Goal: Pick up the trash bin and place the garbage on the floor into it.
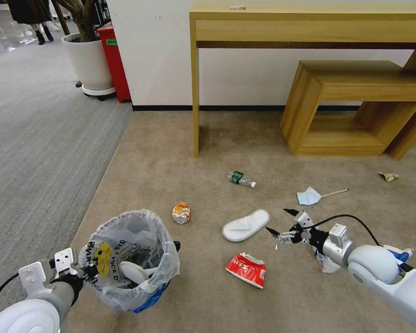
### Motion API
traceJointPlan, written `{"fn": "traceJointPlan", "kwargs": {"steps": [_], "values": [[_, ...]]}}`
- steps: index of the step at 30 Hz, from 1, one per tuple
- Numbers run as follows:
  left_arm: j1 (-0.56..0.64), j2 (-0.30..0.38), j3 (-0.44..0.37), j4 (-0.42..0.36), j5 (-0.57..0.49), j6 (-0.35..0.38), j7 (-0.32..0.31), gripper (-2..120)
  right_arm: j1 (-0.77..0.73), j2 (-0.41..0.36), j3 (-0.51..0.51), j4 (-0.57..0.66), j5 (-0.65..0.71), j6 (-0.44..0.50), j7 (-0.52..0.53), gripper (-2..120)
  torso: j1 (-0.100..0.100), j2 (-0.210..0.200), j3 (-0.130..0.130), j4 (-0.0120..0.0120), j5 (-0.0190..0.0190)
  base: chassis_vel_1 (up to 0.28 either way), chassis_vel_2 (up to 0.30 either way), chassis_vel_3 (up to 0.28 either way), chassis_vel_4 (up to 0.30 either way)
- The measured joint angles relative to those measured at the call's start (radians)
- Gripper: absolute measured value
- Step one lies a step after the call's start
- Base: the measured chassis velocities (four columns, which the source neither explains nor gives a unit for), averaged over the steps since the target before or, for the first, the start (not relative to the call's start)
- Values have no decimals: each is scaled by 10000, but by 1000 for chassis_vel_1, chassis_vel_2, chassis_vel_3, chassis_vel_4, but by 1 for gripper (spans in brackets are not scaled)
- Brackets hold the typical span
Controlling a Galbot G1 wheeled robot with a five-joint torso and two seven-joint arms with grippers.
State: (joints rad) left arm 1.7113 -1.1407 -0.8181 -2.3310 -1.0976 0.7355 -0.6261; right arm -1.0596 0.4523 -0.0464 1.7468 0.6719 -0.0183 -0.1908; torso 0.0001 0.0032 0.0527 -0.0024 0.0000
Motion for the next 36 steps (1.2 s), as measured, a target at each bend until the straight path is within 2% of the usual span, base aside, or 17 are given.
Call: {"fn": "traceJointPlan", "kwargs": {"steps": [4,11,14,17,23,27,36], "values": [[-37,-5,-2,11,16,0,17,1,147,-149,-299,176,-115,-535,-177,100,0,0,0,1,-2,0,0,0,0],[-47,-125,0,60,175,0,108,1,335,-393,-859,204,-630,-752,-472,100,0,0,1,0,-2,0,0,0,0],[-51,-216,30,106,276,0,150,1,337,-403,-1126,12,-822,-81,-954,100,0,0,1,0,0,0,0,0,0],[-52,-272,37,115,328,0,166,1,353,-458,-1359,-5,-808,87,-1066,100,0,0,1,0,0,0,0,0,0],[-36,-364,54,116,424,0,186,1,444,-506,-1737,-13,-935,8,-733,100,0,0,1,1,1,0,0,0,0],[-27,-423,62,116,488,0,209,1,453,-526,-1907,5,-950,-471,-340,100,0,0,1,0,-1,0,0,0,0],[-41,-471,55,101,494,0,213,1,486,-397,-2143,-280,-1070,-699,-148,100,-1,0,1,0,0,0,0,0,0]]}}
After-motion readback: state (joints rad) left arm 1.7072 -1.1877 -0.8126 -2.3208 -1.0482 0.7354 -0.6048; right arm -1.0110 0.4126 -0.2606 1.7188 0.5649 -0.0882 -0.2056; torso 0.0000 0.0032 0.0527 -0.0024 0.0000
